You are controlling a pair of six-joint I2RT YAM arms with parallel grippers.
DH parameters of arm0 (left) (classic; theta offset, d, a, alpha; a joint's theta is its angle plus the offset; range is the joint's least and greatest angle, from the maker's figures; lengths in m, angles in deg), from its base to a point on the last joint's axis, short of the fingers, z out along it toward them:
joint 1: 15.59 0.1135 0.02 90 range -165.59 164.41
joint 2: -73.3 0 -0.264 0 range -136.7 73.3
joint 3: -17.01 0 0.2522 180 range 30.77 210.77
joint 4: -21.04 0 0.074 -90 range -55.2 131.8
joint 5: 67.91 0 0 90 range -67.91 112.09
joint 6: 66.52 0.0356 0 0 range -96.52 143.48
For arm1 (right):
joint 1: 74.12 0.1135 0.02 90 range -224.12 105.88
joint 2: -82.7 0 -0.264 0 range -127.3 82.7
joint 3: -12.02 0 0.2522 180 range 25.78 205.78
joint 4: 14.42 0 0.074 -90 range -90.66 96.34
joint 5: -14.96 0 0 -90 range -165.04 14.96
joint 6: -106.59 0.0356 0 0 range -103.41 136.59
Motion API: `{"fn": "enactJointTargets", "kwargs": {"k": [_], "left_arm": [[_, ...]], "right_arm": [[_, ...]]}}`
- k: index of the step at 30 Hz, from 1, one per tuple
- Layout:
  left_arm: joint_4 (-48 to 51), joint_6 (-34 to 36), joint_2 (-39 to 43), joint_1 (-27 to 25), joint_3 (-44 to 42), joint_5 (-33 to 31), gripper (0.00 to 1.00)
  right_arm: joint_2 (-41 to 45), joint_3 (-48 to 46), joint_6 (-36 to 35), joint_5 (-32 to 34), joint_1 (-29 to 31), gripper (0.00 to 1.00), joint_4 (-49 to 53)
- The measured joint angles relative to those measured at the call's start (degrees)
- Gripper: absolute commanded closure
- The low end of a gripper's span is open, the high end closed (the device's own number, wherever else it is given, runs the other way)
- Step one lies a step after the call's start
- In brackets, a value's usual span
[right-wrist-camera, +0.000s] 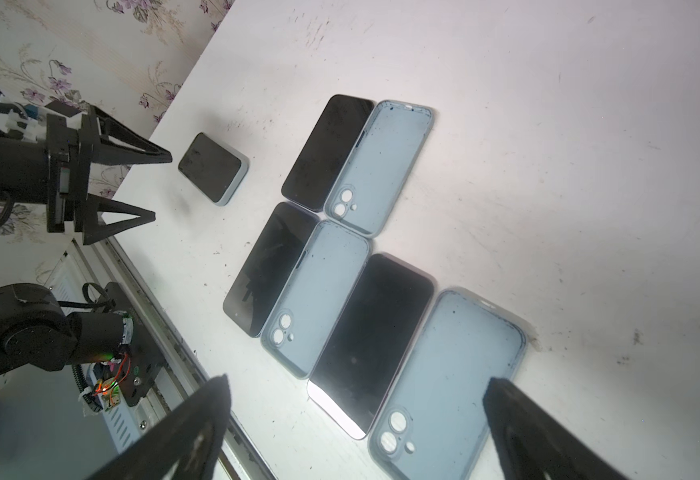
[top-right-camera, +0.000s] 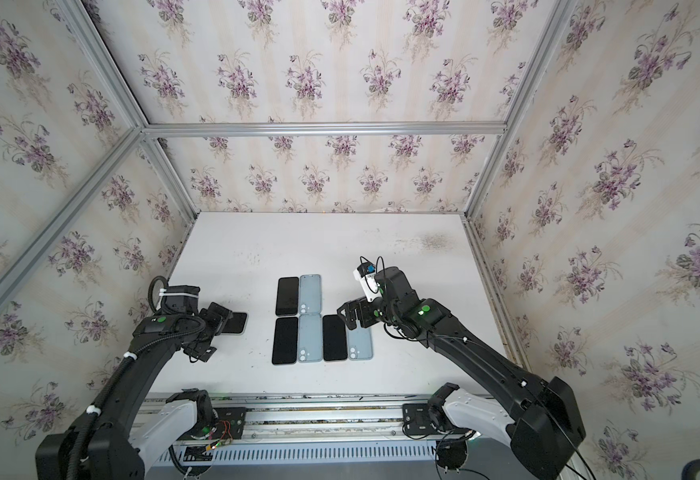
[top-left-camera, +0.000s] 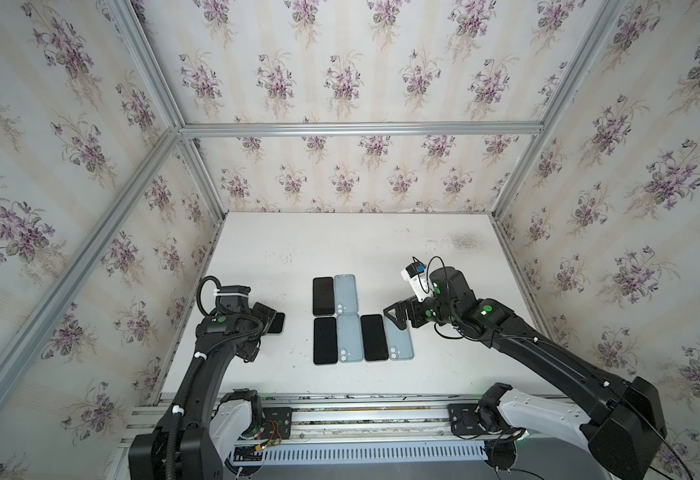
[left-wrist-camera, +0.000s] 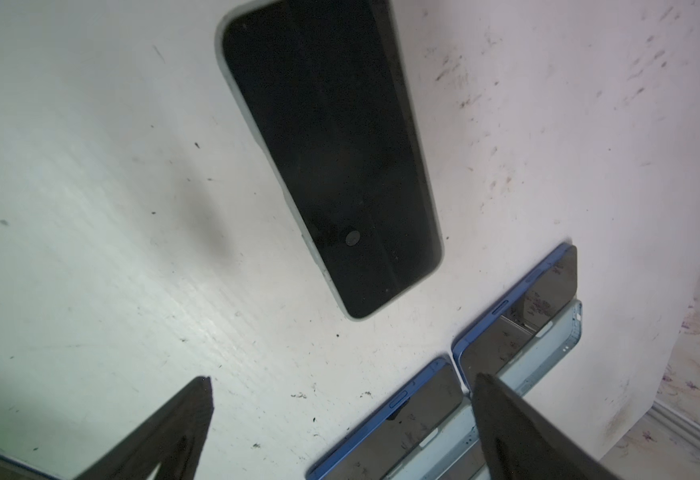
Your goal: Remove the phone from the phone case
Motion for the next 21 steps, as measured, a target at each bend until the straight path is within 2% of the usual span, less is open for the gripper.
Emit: {"fn": "enactJointTargets", "kwargs": {"k": [10,21], "left_arm": [[-0.09,-6.54,-12.04,1.29,6.62,0.07,0.00],[-0.55,-10.45,-24.24,1.75,12.83,-1.51,0.00]], "right_arm": [[0.68,-3.56,1.51,-2.14,0.00,0.00,-1.46],[1.60,-7.17,3.63,-3.69,0.00,0.00,-4.50]]}}
